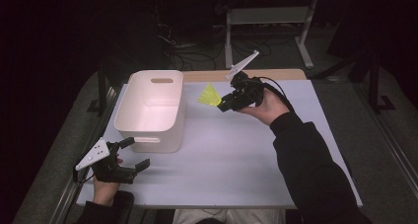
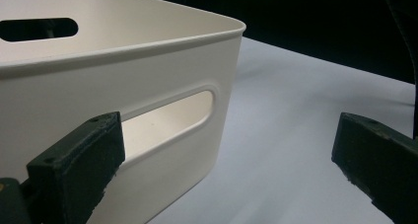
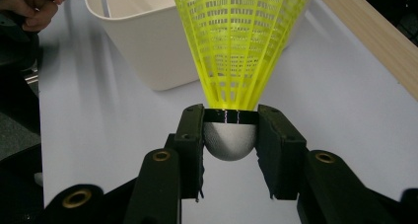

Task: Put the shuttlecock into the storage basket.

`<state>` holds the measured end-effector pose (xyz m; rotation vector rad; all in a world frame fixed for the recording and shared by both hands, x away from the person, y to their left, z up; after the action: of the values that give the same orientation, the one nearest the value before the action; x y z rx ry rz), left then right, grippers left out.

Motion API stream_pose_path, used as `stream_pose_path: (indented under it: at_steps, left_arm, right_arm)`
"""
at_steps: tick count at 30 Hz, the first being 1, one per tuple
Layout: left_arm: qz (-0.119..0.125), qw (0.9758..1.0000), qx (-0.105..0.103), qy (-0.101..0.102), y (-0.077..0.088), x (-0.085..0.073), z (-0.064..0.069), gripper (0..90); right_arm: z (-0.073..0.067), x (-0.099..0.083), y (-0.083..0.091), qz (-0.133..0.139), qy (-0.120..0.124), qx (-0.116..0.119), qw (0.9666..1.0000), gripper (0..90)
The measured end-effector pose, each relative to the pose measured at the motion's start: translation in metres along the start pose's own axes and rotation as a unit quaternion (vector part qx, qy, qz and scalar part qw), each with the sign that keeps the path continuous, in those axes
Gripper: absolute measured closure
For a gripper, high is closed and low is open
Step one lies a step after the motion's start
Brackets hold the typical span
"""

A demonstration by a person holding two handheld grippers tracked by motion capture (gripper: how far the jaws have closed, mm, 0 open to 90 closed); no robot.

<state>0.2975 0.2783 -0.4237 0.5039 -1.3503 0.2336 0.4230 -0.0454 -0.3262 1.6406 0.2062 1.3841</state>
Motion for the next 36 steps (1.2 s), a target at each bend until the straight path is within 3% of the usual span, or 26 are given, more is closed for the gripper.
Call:
stream_pose_path:
  at_steps: [36]
  left_arm:
    - [0.000, 1.0000, 0.000, 0.000, 0.000, 0.000, 0.000, 0.0]
  right_arm:
    - [-0.018, 0.051, -0.002, 0.019, 0.043, 0.012, 0.9988, 63.3]
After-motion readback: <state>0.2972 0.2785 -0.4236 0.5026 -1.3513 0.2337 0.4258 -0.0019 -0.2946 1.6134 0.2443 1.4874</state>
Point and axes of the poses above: each handheld gripper's, and its own axes: y roughly backward along the jaws, x roughly out of its top, z roughly to its right, the point moved 6 cm from there along -y, roughly forward along the jaws, and after that the axes turned 12 degrees about -x, right-handed, at the moved point
